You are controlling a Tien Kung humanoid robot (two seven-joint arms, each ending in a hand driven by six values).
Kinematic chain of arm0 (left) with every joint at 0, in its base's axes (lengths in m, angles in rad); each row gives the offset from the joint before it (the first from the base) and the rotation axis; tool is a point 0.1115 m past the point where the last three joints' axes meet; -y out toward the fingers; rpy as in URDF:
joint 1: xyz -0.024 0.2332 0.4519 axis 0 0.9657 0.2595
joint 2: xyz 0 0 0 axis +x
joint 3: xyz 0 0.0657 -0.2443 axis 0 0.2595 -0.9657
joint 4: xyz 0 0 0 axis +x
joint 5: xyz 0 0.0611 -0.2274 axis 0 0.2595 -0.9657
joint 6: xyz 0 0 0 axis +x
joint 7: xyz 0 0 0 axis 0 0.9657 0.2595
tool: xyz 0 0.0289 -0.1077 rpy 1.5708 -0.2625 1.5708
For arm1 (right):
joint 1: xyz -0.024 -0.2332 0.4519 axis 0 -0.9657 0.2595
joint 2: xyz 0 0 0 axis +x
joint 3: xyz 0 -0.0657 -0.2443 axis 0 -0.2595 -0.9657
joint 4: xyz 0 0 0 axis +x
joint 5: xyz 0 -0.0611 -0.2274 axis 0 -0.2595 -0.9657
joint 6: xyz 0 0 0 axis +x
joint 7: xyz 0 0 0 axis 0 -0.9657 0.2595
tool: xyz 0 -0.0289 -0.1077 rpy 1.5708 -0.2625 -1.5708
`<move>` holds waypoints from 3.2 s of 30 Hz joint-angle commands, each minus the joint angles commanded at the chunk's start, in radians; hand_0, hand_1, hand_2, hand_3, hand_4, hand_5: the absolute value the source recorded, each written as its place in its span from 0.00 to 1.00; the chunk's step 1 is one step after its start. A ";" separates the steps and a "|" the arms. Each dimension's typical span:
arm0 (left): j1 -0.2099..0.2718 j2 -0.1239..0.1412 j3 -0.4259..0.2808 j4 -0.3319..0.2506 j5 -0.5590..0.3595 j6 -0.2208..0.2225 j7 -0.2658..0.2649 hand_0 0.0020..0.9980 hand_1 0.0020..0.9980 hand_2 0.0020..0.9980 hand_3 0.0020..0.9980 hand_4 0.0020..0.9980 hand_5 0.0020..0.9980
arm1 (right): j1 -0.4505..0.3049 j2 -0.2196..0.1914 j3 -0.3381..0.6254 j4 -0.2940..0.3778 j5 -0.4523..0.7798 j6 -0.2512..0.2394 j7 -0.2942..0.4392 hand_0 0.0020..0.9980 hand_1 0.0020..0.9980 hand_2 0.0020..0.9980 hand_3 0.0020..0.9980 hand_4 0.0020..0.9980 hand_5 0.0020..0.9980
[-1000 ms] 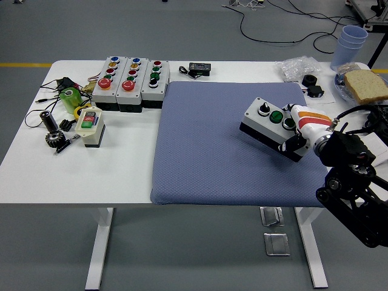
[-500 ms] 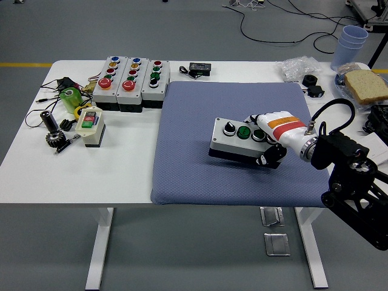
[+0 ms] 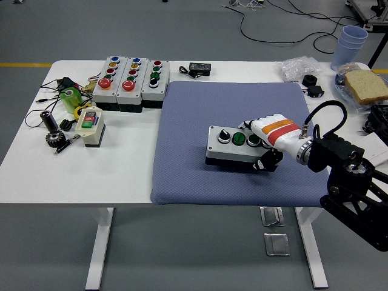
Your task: Pick up the button,place it on the desk,press the button,press the button
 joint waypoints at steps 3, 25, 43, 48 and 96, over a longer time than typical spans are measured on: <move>-0.003 0.000 0.000 0.000 -0.003 0.000 0.000 0.65 0.61 0.60 0.57 0.31 0.86 | 0.017 -0.005 -0.032 0.000 -0.024 -0.015 0.019 0.13 0.09 0.34 0.48 0.56 0.08; -0.008 0.001 0.004 0.000 -0.010 0.000 -0.001 0.65 0.61 0.60 0.57 0.31 0.86 | 0.043 0.000 -0.069 -0.041 -0.025 0.092 0.019 0.20 0.17 0.42 0.52 0.66 0.11; -0.006 -0.001 0.003 0.000 -0.007 0.001 0.000 0.65 0.61 0.60 0.57 0.31 0.86 | 0.027 -0.004 -0.046 -0.044 -0.058 0.086 0.022 0.68 0.53 0.69 0.87 0.94 0.24; -0.004 -0.002 0.003 0.000 -0.003 0.001 0.000 0.65 0.61 0.60 0.57 0.31 0.86 | 0.025 -0.005 -0.048 -0.041 -0.057 0.074 0.041 0.85 0.70 0.80 0.91 0.97 0.22; -0.004 0.001 0.015 0.000 -0.005 0.003 -0.002 0.64 0.61 0.60 0.56 0.31 0.86 | -0.169 -0.145 0.194 0.234 0.143 -0.064 -0.045 0.17 0.05 0.29 0.75 0.77 0.28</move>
